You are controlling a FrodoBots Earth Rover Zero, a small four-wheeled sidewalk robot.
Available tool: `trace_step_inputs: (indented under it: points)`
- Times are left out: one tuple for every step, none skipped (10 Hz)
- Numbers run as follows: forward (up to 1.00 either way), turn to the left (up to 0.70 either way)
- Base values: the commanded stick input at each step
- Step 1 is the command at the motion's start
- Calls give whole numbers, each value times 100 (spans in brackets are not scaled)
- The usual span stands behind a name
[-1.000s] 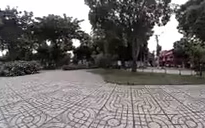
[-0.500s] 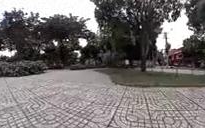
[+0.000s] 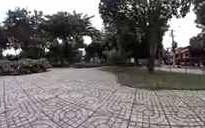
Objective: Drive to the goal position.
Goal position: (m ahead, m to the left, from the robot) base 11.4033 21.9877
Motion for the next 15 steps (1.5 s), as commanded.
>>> trace_step_inputs:
  points:
    - [70, 0]
    - [70, 0]
    - [70, 0]
    - [70, 0]
    - [70, 0]
    - [70, 0]
    - [70, 0]
    - [70, 0]
    - [70, 0]
    - [70, 0]
    - [70, 0]
    - [70, 0]
    - [70, 0]
    - [70, 0]
    - [70, 0]
